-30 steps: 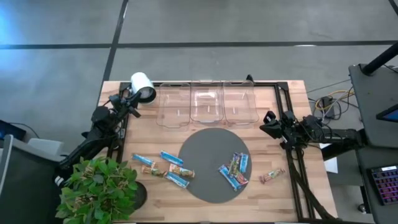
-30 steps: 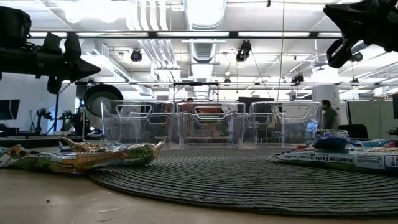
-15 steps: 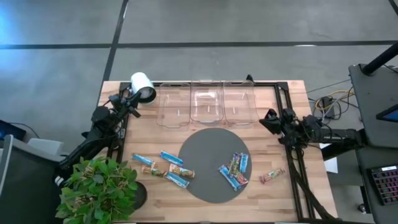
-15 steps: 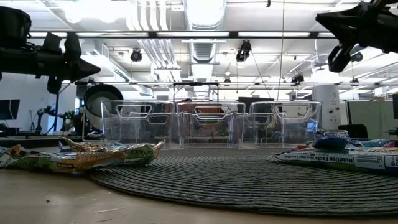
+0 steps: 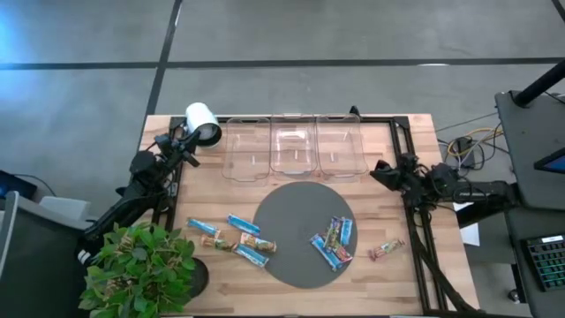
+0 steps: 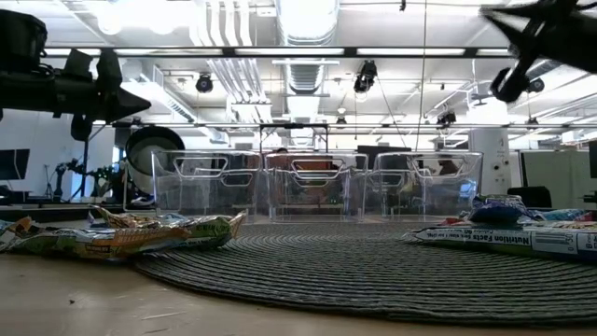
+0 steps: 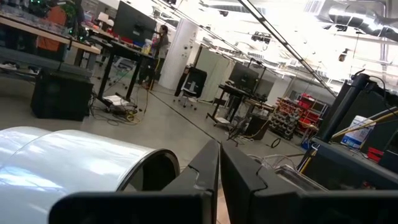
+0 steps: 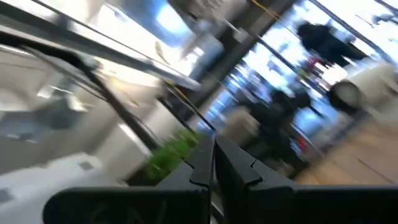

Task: Pick and place Granola Bars by type
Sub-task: Put the right red granola bar into the right bin

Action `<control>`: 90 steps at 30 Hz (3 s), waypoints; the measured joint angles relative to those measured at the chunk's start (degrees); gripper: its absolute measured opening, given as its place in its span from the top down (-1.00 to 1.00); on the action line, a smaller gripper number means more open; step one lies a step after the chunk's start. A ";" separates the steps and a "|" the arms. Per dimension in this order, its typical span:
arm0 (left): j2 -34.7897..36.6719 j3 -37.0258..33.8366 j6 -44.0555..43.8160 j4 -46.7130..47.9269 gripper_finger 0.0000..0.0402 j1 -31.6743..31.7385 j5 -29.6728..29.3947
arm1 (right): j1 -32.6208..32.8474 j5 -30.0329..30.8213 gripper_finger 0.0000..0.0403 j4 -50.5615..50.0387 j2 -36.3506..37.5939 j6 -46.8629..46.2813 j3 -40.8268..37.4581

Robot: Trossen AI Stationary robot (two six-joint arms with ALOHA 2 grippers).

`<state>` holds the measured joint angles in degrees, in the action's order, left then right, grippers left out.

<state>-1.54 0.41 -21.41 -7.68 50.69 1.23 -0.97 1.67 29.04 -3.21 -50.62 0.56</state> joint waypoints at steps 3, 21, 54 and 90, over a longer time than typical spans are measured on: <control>-0.03 -0.01 -0.01 0.10 1.00 0.00 -0.01 | 0.71 -0.31 0.96 8.65 -2.09 -0.54 0.02; -0.05 -0.01 0.55 0.06 1.00 0.01 -0.30 | 1.50 -17.56 0.96 -22.86 -30.68 -6.06 17.57; -0.29 -0.01 -0.04 0.07 1.00 -0.01 -0.69 | 42.71 -20.05 0.35 -81.52 -73.80 7.29 47.91; -0.38 0.00 -0.02 0.17 1.00 -0.01 -0.69 | 46.89 -3.24 -0.11 -73.57 -79.53 13.20 34.40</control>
<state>-1.91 0.41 -21.43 -7.51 50.68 0.54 45.92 -1.57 -44.53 -82.74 -37.41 34.95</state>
